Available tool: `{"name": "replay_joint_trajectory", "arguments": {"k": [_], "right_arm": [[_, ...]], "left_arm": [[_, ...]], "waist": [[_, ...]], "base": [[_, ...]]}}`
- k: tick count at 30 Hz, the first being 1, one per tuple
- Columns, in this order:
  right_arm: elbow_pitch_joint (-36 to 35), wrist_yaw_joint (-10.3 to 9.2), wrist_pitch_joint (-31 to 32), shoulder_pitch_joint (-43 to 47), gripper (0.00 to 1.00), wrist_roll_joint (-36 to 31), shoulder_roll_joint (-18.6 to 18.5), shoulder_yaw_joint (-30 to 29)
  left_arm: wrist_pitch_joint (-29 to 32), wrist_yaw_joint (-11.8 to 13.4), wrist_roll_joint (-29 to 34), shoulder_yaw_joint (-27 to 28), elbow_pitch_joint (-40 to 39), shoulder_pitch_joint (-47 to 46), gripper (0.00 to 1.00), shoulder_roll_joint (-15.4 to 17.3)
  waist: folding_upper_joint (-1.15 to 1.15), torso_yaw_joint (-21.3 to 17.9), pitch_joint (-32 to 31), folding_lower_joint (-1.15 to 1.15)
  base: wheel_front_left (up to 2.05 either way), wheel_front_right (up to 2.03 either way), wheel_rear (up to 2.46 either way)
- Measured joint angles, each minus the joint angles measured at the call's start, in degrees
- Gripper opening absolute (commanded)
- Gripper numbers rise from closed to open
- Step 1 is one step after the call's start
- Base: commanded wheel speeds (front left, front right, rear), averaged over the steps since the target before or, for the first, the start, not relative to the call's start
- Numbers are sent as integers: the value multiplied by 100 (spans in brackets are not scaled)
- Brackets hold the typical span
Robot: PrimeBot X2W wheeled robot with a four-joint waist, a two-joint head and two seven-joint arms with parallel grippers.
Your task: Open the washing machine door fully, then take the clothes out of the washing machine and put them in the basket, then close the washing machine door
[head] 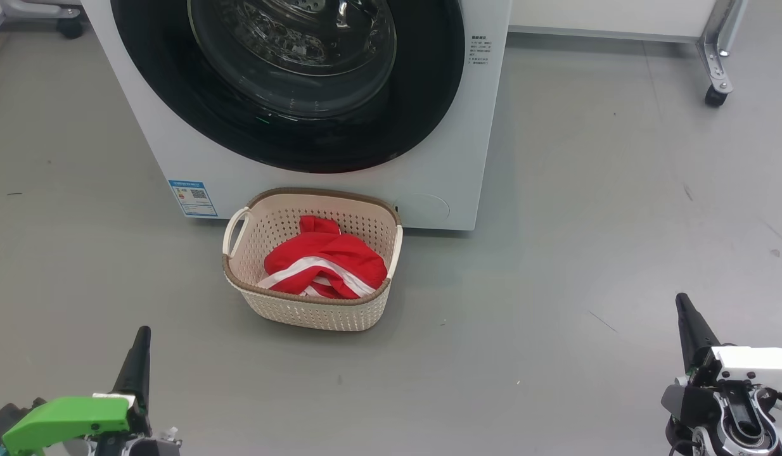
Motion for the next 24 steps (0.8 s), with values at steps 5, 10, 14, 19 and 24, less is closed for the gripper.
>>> {"name": "replay_joint_trajectory", "arguments": {"k": [5,10,14,19,24], "right_arm": [[-1,0,0,0,0,0,0,0],[-1,0,0,0,0,0,0,1],[-1,0,0,0,0,1,0,1],[-1,0,0,0,0,1,0,2],[-2,0,0,0,0,1,0,4]], "left_arm": [[0,0,0,0,2,-2,0,0],[0,0,0,1,4,-2,0,0],[0,0,0,2,5,-3,0,0],[0,0,0,3,8,-3,0,0],[0,0,0,4,10,-3,0,0]], "waist": [[0,0,0,0],[0,0,0,0],[0,0,0,0],[0,1,0,0],[0,1,0,0]], "base": [[0,0,0],[0,0,0],[0,0,0],[0,0,0],[0,0,0]]}}
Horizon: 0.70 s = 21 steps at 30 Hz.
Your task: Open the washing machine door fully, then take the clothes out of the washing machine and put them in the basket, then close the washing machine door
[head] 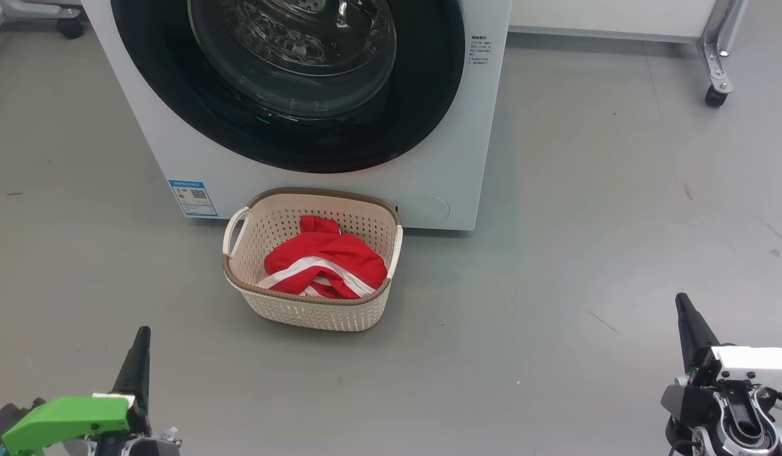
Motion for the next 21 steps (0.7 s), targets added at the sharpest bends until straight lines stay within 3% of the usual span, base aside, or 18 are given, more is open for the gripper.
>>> {"name": "replay_joint_trajectory", "arguments": {"k": [21], "right_arm": [[-2,0,0,0,0,24,0,4]], "left_arm": [[1,0,0,4,8,-2,0,0]], "waist": [[0,0,0,0]], "base": [[0,0,0]]}}
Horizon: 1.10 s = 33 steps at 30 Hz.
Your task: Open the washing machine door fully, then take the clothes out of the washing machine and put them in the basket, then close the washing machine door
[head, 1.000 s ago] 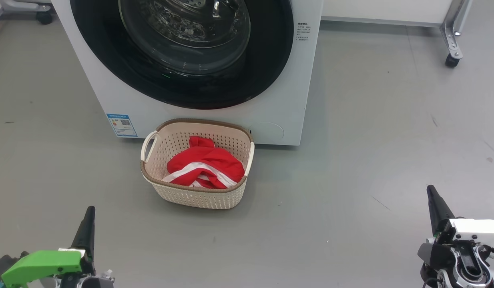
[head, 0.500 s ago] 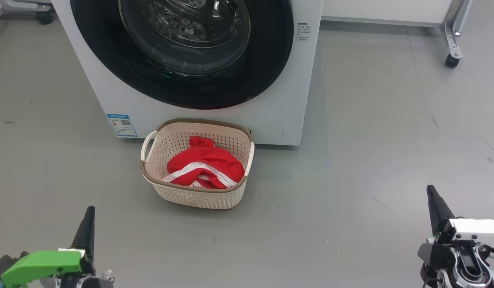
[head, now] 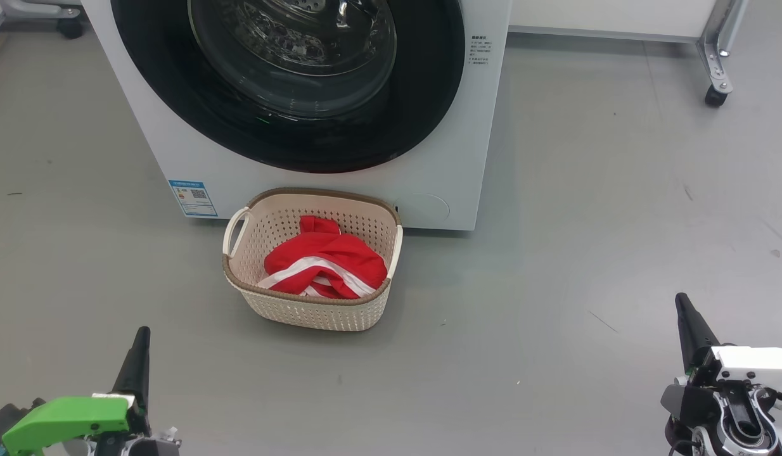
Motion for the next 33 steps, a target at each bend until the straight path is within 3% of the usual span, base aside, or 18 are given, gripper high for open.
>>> {"name": "replay_joint_trajectory", "arguments": {"k": [33], "right_arm": [[-2,0,-1,0,0,0,0,8]], "left_arm": [[43,0,1,12,-5,-3,0,0]], "waist": [[0,0,1,0]], "base": [[0,0,0]]}}
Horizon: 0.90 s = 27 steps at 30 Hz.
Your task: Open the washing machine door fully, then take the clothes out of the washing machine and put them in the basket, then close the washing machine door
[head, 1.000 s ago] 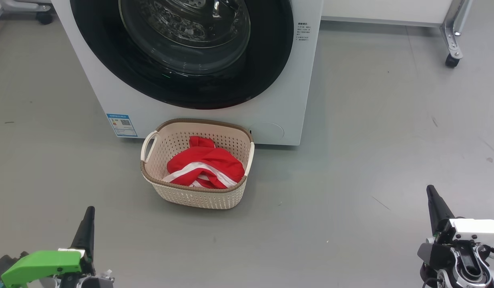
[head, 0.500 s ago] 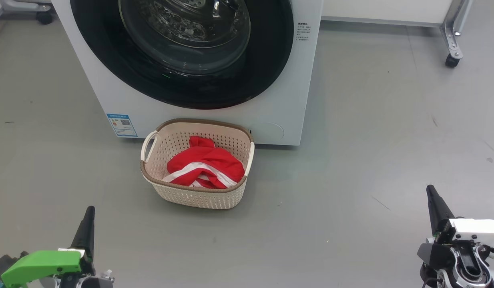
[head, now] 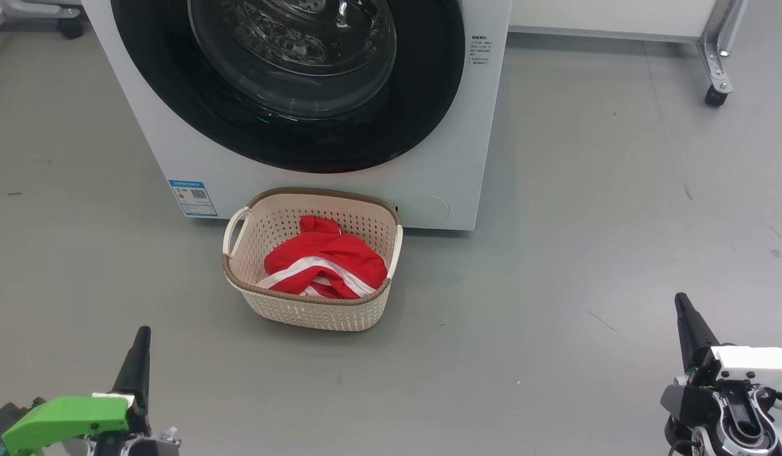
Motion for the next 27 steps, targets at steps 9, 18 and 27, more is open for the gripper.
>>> {"name": "replay_joint_trajectory", "arguments": {"k": [9,18,27], "right_arm": [[0,0,0,0,0,0,0,2],[-1,0,0,1,0,0,0,4],[-1,0,0,1,0,1,0,5]], "left_arm": [[0,0,0,2,-2,0,0,0],[0,0,0,4,-4,0,0,0],[0,0,0,7,-7,0,0,0]], "waist": [[0,0,0,0],[0,0,1,0],[0,0,1,0]], "base": [[0,0,0],[0,0,0],[0,0,0]]}}
